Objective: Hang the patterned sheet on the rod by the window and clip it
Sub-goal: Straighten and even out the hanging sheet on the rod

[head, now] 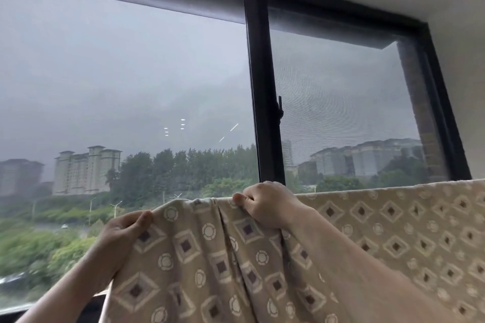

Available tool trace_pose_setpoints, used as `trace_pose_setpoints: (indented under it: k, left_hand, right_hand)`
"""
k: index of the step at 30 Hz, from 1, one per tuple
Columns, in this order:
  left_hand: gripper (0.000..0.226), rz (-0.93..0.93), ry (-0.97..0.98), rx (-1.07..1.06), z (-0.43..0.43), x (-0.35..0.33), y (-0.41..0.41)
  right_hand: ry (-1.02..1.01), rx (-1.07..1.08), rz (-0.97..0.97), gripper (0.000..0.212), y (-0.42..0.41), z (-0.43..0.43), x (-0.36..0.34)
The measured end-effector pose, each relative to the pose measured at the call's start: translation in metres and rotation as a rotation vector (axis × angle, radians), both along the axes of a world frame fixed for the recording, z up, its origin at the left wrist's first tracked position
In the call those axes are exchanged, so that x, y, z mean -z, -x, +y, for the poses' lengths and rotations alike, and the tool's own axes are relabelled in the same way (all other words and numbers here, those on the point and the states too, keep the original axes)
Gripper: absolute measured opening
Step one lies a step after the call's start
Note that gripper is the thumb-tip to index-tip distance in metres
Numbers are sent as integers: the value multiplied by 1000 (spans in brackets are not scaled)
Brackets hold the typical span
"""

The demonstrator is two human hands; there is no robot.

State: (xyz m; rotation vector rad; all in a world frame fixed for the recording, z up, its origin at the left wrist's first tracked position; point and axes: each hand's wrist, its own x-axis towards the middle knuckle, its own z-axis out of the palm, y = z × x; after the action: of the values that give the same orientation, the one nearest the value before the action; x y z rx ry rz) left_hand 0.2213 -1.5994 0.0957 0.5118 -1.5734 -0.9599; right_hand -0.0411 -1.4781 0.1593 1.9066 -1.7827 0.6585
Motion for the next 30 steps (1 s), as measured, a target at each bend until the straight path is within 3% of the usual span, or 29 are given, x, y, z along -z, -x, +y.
trace_pose_setpoints:
  k: [8,12,14,18,22,24,26,27,29,30]
  left_hand:
    - [55,218,9,-17,-17,19,-21]
    - [28,122,78,-185,-42,35,-71]
    - [27,63,67,-243,-54,39,-92]
    - [30,-206,137,-551,-80,47,-130]
    - [19,-807,25,-731,-90,54,-153]
    - [20,-778,73,-638,-76,45,-138]
    - [11,-404,133,-275,-45,30,-112]
    - [19,-273,113,-78,-30,21,-99]
    - [39,-312,166,171,-9,8,-79]
    - [35,-395,224,191,-4,8,-72]
  right_hand:
    - [9,-20,23,45,-63,-13,-3]
    - [-56,45,-39,53,-62,-2,-8]
    - [-74,31,-120,54,-63,1,-12]
    - [-98,67,-141,53,-67,3,-15]
    - [-96,133,-118,51,-79,3,-8]
    - [-83,166,-109,49,-88,4,-5]
    - [-76,183,-112,50,-91,4,-1]
    - [-74,194,-111,51,-92,4,0]
    - [-58,217,-92,52,-96,4,4]
    - [-41,221,-76,51,-100,3,6]
